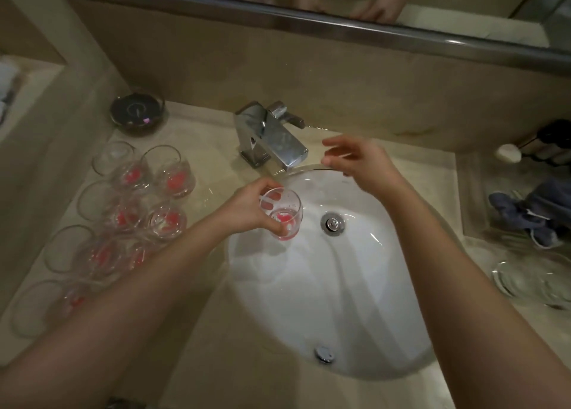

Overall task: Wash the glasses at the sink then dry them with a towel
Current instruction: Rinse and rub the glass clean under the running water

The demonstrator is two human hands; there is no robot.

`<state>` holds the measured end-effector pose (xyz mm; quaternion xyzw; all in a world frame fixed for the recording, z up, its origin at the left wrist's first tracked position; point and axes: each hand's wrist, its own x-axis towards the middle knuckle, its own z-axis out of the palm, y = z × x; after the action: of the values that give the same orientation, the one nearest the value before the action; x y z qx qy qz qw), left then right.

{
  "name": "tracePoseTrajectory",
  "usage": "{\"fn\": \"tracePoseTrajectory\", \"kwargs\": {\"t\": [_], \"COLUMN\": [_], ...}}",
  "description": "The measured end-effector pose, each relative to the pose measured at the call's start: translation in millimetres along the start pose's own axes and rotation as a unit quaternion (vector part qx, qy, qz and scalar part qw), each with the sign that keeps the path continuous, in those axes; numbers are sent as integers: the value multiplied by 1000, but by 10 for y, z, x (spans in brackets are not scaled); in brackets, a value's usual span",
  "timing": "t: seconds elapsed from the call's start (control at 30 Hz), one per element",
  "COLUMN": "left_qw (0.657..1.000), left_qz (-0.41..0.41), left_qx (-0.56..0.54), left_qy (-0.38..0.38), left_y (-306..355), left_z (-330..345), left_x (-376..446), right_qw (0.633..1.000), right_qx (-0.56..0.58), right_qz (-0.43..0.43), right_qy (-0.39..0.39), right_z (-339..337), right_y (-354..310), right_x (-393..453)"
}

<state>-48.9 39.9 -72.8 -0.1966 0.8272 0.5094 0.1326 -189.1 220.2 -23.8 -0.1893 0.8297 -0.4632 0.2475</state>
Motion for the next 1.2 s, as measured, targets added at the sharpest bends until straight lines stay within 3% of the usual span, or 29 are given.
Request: {"fn": "tracePoseTrajectory", "kwargs": {"t": [0.53, 1.2], "left_qw": [997, 992], "left_qz": [-19, -18], "left_qx": [-69, -121], "left_qy": [34, 26], "left_y": [164, 129], "left_z": [23, 98], "left_x": [282, 324], "right_qw": [989, 998], "right_qx": [-119, -25], "right_qz": [-89, -48], "right_qy": [1, -23], "right_z": [250, 98], "right_y": [-305, -195], "right_x": [829, 939]}}
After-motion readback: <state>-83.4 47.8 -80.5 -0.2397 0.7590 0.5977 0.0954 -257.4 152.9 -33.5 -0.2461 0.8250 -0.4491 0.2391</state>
